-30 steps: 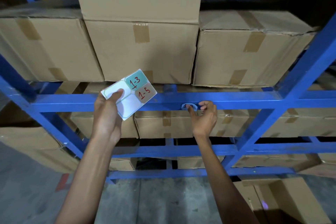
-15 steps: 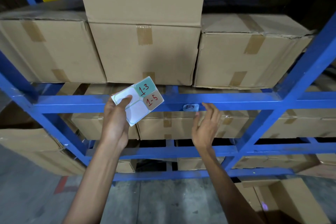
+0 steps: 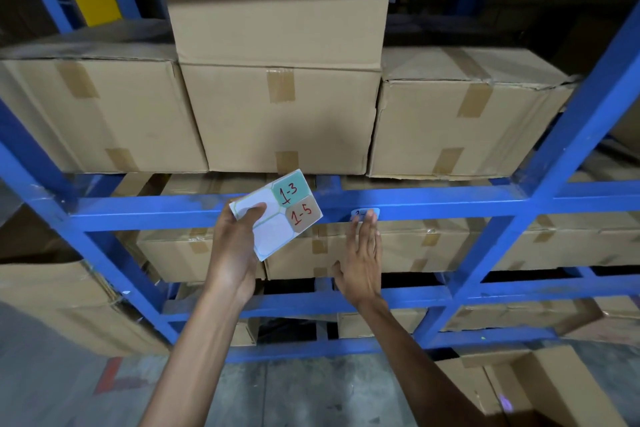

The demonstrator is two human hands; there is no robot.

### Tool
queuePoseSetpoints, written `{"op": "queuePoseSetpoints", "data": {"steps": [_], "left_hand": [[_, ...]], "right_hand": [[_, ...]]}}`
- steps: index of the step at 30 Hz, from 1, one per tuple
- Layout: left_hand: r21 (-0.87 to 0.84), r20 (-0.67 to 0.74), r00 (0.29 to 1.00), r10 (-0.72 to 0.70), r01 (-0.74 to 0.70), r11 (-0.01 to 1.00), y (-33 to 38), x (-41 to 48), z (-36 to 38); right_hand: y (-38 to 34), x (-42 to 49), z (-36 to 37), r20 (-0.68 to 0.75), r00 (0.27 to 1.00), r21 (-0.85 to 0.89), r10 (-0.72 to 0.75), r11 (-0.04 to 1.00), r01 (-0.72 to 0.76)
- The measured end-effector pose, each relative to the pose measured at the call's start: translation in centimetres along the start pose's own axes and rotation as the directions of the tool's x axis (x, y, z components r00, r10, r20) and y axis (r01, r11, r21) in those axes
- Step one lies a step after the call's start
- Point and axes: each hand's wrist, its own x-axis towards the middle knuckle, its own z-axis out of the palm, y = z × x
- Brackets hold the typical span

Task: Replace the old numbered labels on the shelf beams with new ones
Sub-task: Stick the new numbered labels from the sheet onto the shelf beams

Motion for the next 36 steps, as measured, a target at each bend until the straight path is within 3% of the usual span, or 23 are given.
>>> {"op": "queuePoseSetpoints", "data": {"steps": [5, 8, 10, 12, 14, 17, 21, 30, 36], "left_hand": [[0.044, 0.054, 0.998, -0.013, 0.011, 0.999, -0.2, -0.8, -0.4], [0.075, 0.138, 0.990, -0.024, 0.014, 0.997, -0.1, -1.5, -0.7], [0.091, 0.187, 0.982, -0.023, 0.006, 0.996, -0.1, -2.1, -0.7], [0.097, 0.215, 0.977, -0.014, -0.007, 0.995, -0.3, -2.6, -0.6], [0.095, 0.252, 0.968, -0.008, -0.017, 0.995, -0.7, -3.2, -0.2], [0.107, 0.344, 0.939, 0.003, -0.042, 0.993, -1.5, -4.2, 0.7], [0.076, 0.489, 0.872, 0.008, -0.052, 0.996, -2.4, -6.0, 2.6], [0.038, 0.636, 0.769, 0.062, -0.112, 0.993, -4.5, -8.4, 9.4], [0.052, 0.684, 0.725, 0.085, -0.165, 0.985, -6.3, -8.1, 16.6]], "right_hand": [[0.2, -0.3, -2.3, 0.025, 1.000, 0.049, -0.005, 0.999, 0.004], [-0.2, -0.9, -5.0, -0.081, 0.994, 0.299, -0.073, 0.950, 0.094], [-0.9, -1.5, -7.7, -0.164, 0.986, 0.484, 0.037, 0.874, 0.048], [-2.3, -2.2, -11.4, -0.184, 0.953, 0.669, 0.240, 0.741, -0.058], [-3.8, -3.2, -15.5, -0.249, 0.908, 0.735, 0.338, 0.676, -0.050], [-5.5, -4.9, -20.7, -0.379, 0.886, 0.650, 0.268, 0.758, 0.049], [-6.2, -7.0, -24.0, -0.394, 0.896, 0.543, 0.205, 0.839, 0.047], [-1.8, -9.0, -27.4, -0.422, 0.814, 0.689, 0.399, 0.724, 0.002], [5.6, -8.0, -30.4, -0.517, 0.810, 0.463, 0.277, 0.886, -0.008]]}}
